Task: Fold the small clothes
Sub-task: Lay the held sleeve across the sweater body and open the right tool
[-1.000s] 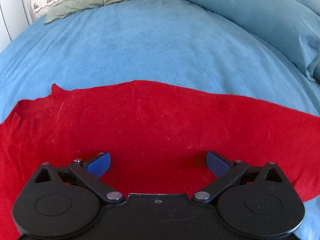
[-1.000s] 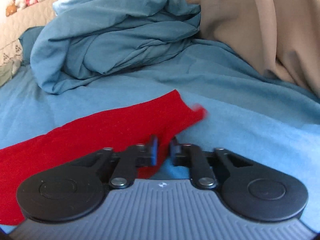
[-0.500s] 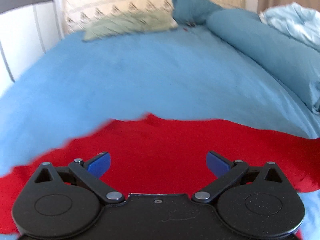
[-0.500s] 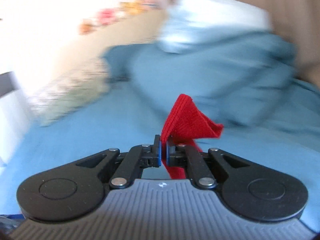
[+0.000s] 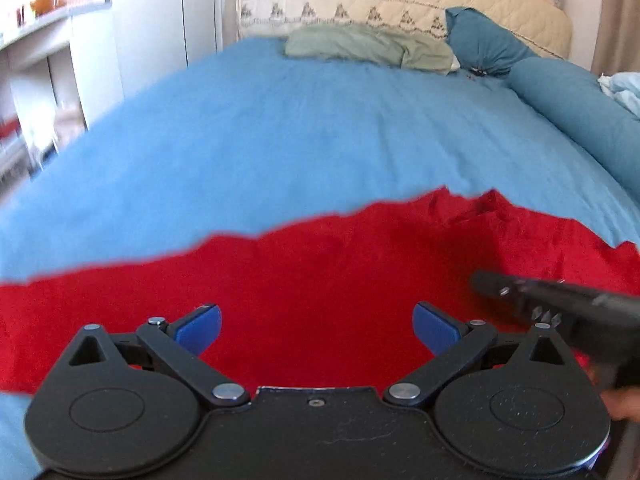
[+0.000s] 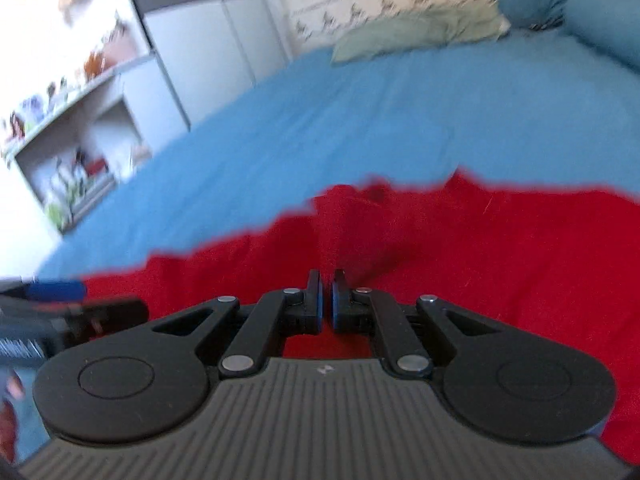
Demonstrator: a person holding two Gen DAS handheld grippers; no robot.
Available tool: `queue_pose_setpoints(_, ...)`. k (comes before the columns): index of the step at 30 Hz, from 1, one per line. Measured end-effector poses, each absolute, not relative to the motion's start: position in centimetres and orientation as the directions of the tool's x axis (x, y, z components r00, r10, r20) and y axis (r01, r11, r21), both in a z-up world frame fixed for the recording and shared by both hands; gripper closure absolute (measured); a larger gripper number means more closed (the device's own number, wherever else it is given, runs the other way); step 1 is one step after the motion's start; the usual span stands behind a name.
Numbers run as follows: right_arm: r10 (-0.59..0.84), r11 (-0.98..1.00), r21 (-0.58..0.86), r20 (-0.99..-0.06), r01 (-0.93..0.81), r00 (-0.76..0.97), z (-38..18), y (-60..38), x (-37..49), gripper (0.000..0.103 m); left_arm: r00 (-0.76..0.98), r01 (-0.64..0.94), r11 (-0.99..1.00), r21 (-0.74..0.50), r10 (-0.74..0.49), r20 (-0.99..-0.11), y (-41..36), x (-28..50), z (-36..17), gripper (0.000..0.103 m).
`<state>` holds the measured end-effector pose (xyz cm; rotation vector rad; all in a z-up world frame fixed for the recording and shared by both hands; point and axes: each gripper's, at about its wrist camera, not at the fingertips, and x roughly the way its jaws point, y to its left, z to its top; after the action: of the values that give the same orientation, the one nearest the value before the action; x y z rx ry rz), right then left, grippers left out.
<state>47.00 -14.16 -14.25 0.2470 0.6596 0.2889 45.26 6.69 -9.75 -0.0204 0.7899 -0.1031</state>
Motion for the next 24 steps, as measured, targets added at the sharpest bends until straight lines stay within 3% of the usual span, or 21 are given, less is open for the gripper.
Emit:
queue_pose_setpoints(3, 0.333, 0.937, 0.290, -0.568, -0.196, 0.753, -15.1, -14.3, 46.3, 0.079, 0.689, 0.096, 0.990, -0.107, -0.144, -0.711, 6.6, 44.9, -10.4, 0.000)
queue_pose_setpoints(5, 0.345, 0.932, 0.303, -0.566, -0.201, 0.748, -14.9, -14.8, 45.8, 0.069, 0.686, 0.109, 0.986, -0.126, -0.167, -0.709, 6.2, 45.1, -10.6, 0.000)
queue_pose_setpoints(7, 0.336, 0.933, 0.307, -0.564, -0.186, 0.754, -13.9, -15.4, 46.4, 0.039, 0.681, 0.123, 0.980, -0.155, -0.197, -0.705, 5.7, 45.0, -10.5, 0.000)
queue_pose_setpoints(10, 0.319, 0.934, 0.312, -0.516, -0.172, 0.795, -11.6, -17.4, 46.5, 0.012, 0.671, 0.148, 0.966, -0.211, -0.254, -0.696, 5.0, 44.5, -10.1, 0.000)
queue_pose_setpoints(12, 0.281, 0.945, 0.293, -0.504, -0.144, 0.817, -9.7, -19.8, 45.6, 0.000, 0.667, 0.163, 0.959, -0.234, -0.282, -0.690, 4.6, 44.6, -10.0, 0.000)
queue_pose_setpoints(18, 0.098, 0.992, 0.116, -0.529, -0.042, 0.843, -6.7, -26.6, 40.4, 0.000, 0.649, 0.191, 0.945, -0.267, -0.325, -0.687, 2.1, 45.1, -10.5, 0.004)
queue_pose_setpoints(23, 0.000, 0.995, 0.083, -0.586, 0.060, 0.810, -9.5, -30.9, 37.0, 0.000, 0.611, 0.144, 0.940, -0.310, -0.331, -0.719, 0.4, 46.7, -12.5, 0.032)
queue_pose_setpoints(24, -0.009, 0.993, 0.087, -0.597, 0.075, 0.802, -10.1, -31.5, 36.6, 0.000, 0.606, 0.132, 0.940, -0.316, -0.328, -0.725, 0.2, 47.0, -13.0, 0.033)
